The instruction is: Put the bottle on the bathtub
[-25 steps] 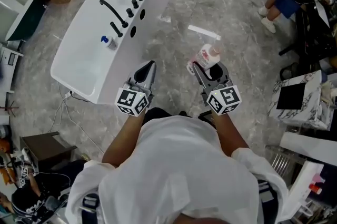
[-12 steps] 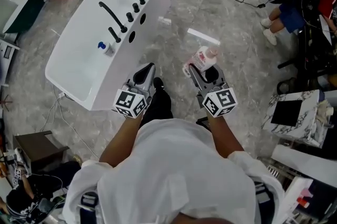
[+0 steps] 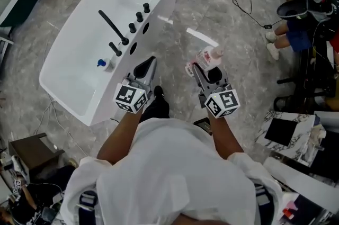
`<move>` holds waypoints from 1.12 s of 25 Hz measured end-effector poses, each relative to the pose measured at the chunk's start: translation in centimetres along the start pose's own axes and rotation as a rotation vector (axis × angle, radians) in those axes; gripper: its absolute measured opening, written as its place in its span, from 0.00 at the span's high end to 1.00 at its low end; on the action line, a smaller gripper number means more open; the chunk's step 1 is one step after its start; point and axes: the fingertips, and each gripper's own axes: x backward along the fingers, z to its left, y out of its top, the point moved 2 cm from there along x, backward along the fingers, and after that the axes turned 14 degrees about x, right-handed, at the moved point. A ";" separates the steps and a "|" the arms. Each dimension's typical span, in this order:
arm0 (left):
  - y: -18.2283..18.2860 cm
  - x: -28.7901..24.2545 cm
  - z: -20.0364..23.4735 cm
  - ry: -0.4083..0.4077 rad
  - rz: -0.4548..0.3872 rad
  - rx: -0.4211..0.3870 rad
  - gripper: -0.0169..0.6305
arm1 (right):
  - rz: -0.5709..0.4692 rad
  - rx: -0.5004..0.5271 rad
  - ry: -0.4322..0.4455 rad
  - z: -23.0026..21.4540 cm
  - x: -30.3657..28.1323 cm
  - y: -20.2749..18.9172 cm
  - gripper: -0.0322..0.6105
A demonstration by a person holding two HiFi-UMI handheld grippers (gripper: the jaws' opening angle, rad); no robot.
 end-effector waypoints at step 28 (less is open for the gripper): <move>8.5 -19.0 22.2 0.201 -0.057 0.010 0.95 | -0.074 0.089 0.053 -11.2 -30.5 2.1 0.60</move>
